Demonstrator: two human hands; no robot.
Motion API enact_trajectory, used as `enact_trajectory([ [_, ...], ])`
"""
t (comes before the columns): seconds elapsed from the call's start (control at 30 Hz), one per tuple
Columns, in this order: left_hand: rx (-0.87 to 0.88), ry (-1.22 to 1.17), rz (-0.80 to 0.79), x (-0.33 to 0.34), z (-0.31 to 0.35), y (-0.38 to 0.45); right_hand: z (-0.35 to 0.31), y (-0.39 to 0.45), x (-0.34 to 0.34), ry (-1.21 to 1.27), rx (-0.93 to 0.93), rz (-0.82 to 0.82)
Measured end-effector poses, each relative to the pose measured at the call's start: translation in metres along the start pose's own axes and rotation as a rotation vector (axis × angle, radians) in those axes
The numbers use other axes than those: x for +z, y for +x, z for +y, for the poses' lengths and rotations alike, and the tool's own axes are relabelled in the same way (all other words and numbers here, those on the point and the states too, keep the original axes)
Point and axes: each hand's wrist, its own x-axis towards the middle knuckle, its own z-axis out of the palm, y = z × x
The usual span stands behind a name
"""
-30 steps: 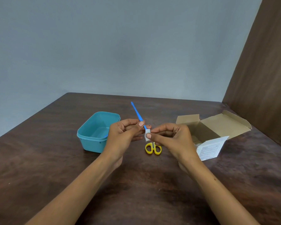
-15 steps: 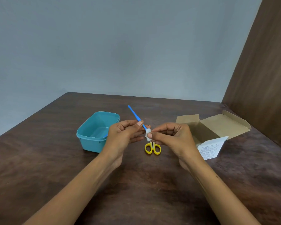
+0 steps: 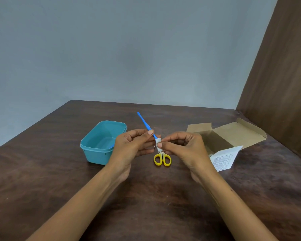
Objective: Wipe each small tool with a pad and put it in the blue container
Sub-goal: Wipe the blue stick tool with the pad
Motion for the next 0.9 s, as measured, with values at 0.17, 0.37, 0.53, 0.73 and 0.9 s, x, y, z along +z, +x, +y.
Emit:
enact_trajectory([
  [0.17,0.036,0.000,0.016,0.0005,0.0002,-0.0013,-0.0004,-0.0008,0.0019,-0.009,-0.036,-0.011],
  [0.37,-0.013,-0.048,-0.008,0.0001,0.0010,-0.0013,-0.0026,-0.0004,-0.0015,-0.014,-0.060,-0.023],
  [0.53,-0.042,-0.050,-0.016,0.0019,0.0011,-0.0033,-0.0019,-0.0017,0.0010,0.001,-0.049,-0.011],
  [0.73,-0.099,-0.159,0.003,0.0003,0.0055,-0.0009,-0.0061,-0.0006,-0.0017,-0.011,-0.076,-0.035],
  [0.9,-0.075,-0.100,-0.010,0.0023,0.0025,-0.0027,-0.0034,-0.0018,-0.0010,0.008,-0.077,-0.021],
])
